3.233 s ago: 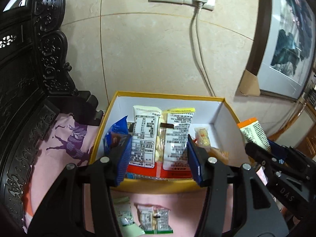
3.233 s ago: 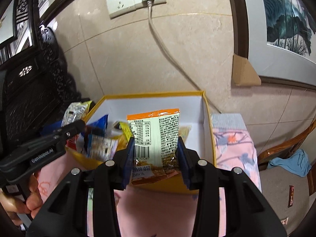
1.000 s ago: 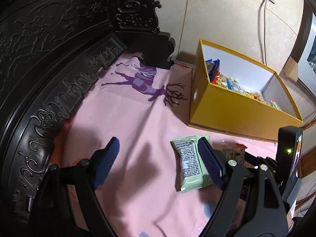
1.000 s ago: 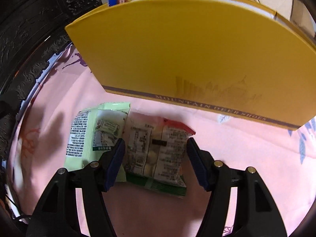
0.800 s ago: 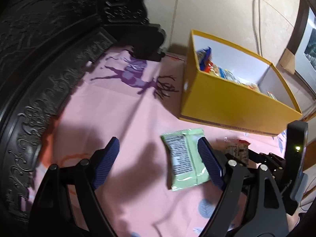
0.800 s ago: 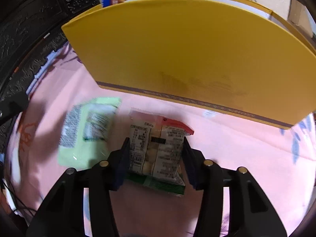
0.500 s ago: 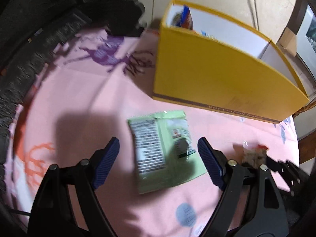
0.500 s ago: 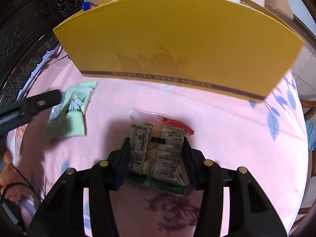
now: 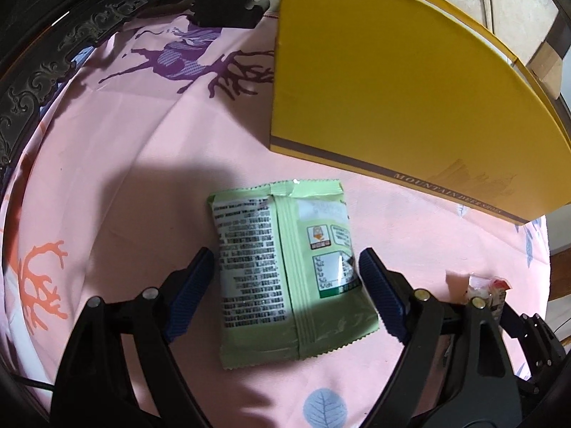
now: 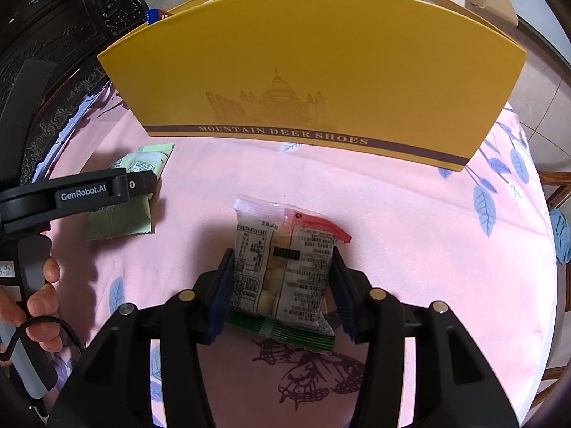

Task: Organize snacks
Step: 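Grasp the green snack bag with left tool while right tool grasps white-green pack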

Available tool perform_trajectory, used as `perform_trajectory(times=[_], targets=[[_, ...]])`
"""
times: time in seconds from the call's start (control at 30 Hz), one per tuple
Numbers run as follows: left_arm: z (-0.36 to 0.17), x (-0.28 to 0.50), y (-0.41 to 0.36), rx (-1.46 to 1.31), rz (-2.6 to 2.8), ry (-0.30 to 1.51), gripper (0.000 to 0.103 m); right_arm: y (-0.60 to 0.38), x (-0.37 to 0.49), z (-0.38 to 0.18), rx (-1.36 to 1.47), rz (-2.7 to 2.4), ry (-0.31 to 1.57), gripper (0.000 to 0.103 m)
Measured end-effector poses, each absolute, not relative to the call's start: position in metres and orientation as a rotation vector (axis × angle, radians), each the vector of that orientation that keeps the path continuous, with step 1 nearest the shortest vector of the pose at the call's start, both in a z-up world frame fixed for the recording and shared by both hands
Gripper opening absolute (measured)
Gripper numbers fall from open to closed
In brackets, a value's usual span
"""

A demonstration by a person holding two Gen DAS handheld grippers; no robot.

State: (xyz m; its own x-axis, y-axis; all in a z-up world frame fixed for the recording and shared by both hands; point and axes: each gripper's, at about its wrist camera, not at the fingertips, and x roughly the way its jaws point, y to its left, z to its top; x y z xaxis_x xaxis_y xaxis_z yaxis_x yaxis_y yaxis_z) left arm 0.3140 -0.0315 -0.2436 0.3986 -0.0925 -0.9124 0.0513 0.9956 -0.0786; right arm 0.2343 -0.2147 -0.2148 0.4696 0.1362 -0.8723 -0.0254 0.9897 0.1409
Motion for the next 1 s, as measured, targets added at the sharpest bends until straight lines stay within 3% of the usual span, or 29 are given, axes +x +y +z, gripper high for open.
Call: perform_trajectory(times=[0.37,0.67,0.77,0.83,1.0], targets=[[-0.243,0.312,-0.029,-0.007,-0.041,1.167,0.089,-0.217,0.232,-0.213,0.11,0.097,1.078,0.052],[-0.249,0.312,-0.034,0.026,-0.035,1.154,0.1,-0.218,0.233,-0.212,0.12,0.101,1.079,0.052],[-0.247,0.307,-0.033,0.044,-0.057,1.142,0.095,-0.221,0.232,-0.212,0.119,0.103,1.078,0.052],[-0.244,0.302,-0.033,0.046,-0.064,1.13,0.08,-0.22,0.232,-0.211,0.114,0.104,1.079,0.052],[-0.24,0.295,-0.038,0.055,-0.087,1.125,0.068,-0.22,0.232,-0.21,0.113,0.108,1.087,0.051]])
